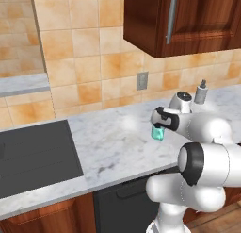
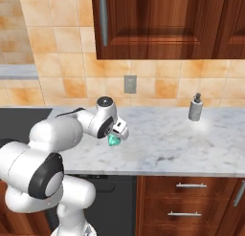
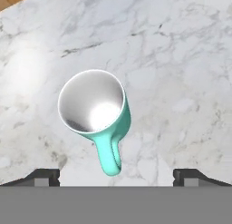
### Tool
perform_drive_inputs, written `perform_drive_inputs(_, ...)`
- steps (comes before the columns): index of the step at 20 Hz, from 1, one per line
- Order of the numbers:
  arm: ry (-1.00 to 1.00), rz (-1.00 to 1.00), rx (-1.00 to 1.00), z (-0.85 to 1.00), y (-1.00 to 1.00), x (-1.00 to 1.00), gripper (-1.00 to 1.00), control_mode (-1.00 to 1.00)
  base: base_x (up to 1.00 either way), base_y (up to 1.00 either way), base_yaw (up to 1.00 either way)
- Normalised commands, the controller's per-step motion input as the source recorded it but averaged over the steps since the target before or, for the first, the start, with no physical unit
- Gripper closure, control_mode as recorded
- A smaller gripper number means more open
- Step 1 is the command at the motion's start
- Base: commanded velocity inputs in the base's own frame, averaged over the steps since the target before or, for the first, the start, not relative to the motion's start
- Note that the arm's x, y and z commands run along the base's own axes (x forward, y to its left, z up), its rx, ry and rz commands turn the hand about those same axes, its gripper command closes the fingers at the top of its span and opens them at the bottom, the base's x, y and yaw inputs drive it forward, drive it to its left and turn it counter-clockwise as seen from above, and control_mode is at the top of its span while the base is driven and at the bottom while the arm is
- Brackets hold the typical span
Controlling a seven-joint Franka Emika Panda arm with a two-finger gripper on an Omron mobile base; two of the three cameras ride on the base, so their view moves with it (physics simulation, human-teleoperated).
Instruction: Move the mug from next to the sink to the open cabinet. Then, move the bowl with the onion to the fridge to clear the area for faucet cleaning.
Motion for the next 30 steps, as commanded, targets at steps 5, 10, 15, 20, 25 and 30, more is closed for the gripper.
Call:
perform_drive_inputs(5, 0.00, 0.05, -0.09, -0.18, 0.07, 0.08, -1.00, -1.00, 0.00, 0.00, 0.00)
perform_drive_inputs(10, 0.00, 0.05, -0.02, -0.05, 0.02, -0.27, -1.00, -1.00, 0.00, 0.00, 0.00)
perform_drive_inputs(15, 0.01, 0.06, 0.00, -0.12, 0.02, -0.09, -1.00, -1.00, 0.00, 0.00, 0.00)
perform_drive_inputs(20, 0.01, 0.02, -0.03, -0.14, 0.10, 0.25, -1.00, -1.00, 0.00, 0.00, 0.00)
perform_drive_inputs(25, 0.06, 0.03, -0.03, -0.25, 0.00, 0.04, -1.00, -1.00, 0.00, 0.00, 0.00)
perform_drive_inputs(30, 0.01, 0.00, -0.03, -0.19, 0.00, 0.31, -1.00, -1.00, 0.00, 0.00, 0.00)
